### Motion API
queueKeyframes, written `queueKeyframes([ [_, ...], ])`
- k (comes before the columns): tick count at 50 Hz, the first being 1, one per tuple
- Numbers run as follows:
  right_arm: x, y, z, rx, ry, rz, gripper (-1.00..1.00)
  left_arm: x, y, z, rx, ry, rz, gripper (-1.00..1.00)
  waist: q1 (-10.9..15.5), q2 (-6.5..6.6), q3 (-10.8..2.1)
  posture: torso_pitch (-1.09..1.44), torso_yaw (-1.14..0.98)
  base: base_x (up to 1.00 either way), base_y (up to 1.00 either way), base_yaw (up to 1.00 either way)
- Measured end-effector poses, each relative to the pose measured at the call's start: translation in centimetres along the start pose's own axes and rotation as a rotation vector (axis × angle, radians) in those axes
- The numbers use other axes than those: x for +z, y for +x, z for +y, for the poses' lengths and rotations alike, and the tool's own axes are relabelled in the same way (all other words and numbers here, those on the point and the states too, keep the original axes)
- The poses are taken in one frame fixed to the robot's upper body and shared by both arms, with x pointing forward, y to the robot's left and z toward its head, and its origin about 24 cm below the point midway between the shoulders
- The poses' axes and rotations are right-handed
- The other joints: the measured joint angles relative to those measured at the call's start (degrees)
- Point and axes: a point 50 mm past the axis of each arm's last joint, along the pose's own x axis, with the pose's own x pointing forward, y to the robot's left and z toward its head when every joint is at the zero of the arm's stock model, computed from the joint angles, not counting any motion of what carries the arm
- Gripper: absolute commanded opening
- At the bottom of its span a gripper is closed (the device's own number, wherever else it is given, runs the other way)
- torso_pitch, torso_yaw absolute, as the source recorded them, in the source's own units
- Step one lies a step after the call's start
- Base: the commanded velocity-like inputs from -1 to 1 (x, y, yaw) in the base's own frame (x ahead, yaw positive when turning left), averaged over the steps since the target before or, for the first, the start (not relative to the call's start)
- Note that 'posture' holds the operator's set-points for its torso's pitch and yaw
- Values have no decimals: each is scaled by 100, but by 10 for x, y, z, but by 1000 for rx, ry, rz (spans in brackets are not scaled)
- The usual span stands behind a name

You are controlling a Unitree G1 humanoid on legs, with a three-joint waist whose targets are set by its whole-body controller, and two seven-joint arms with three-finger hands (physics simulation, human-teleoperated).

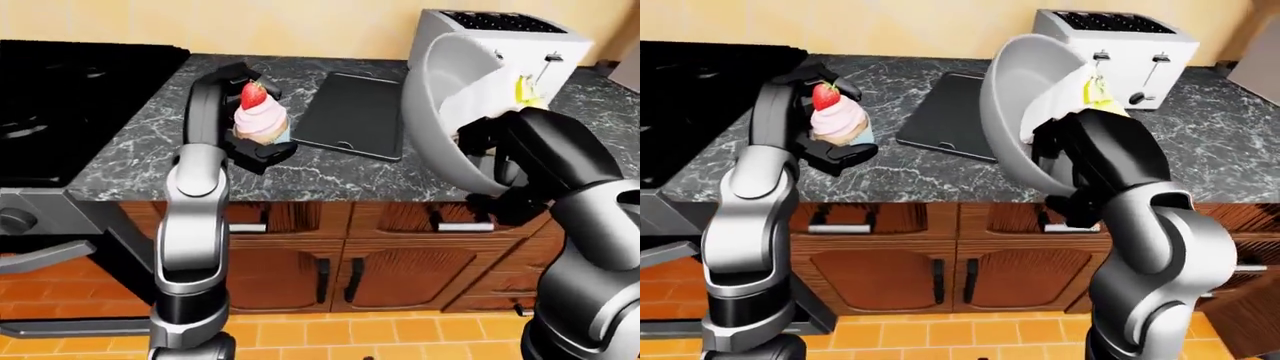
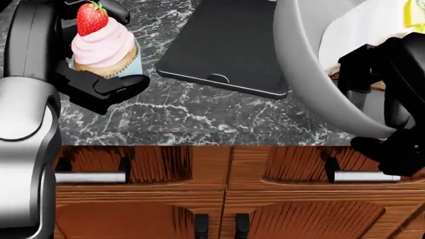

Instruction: Pick up the bowl with cake and place it on the tray. Pick up the cupcake and place it on the tray.

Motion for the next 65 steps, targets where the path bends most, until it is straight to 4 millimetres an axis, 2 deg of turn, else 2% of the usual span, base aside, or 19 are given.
queueKeyframes([
  [10,1,3,3,14,27,-7,-100,-5,0,3,17,4,23,-100,95,-43,31,0,0,0,-1,0],
  [13,2,6,6,33,44,-11,-100,-7,0,6,27,7,35,-100,143,34,36,0,0,0,0,-92],
  [23,-4,3,0,-19,47,23,-100,3,1,0,-2,6,-4,-100,-36,32,75,0,0,0,0,-91],
  [24,-6,1,-1,-27,43,34,-100,4,2,-3,-17,4,-7,-100,-68,31,44,0,0,0,0,0],
  [26,-7,1,-4,-44,43,43,-100,9,1,-5,-32,3,-25,-100,-64,-41,32,0,0,0,0,0],
  [30,-2,2,-4,-44,38,15,-100,11,0,2,-9,2,-28,-100,1,-284,97,0,0,0,0,0],
  [33,0,4,0,-10,36,1,-100,5,1,3,0,7,3,-100,67,-175,109,0,0,0,0,0],
  [35,-1,5,3,5,28,2,-100,4,1,3,-2,8,10,-100,96,-179,120,0,0,0,4,0],
  [37,-4,6,7,26,27,13,-100,2,0,0,-11,9,20,-100,83,-308,121,0,0,0,34,0],
  [39,-5,7,8,33,23,18,-100,1,1,-1,-16,10,26,-100,64,-468,55,0,0,0,59,0],
  [41,-4,7,6,15,16,14,-100,4,2,1,-9,10,11,-100,47,-514,0,0,0,0,77,0],
  [45,-3,3,1,-29,7,10,-100,13,1,1,-3,9,-41,-100,-19,-412,-27,0,0,0,76,0],
  [51,-8,5,4,-10,17,36,-100,11,0,-2,-28,9,-26,-100,-144,-242,-1,0,0,0,68,0],
  [52,-8,5,4,-6,19,40,-100,11,0,-3,-31,9,-23,-100,-160,-161,-6,0,0,0,0,0],
  [55,-7,5,2,-15,22,35,-100,18,-1,-1,-26,9,-48,-100,-317,143,167,0,0,0,0,0],
  [56,-4,5,1,-21,20,24,-100,17,-1,1,-18,11,-49,-100,-317,265,125,0,0,0,0,0],
  [60,5,6,10,24,20,-34,-100,0,1,8,21,18,24,-100,-147,-44,106,0,0,0,0,0],
  [63,7,8,9,28,22,-46,-100,0,3,8,25,20,33,-100,-49,-296,50,0,0,0,0,0],
  [65,8,9,5,9,25,-47,-100,3,2,6,17,19,17,-100,-19,-305,70,0,0,0,0,0],
])
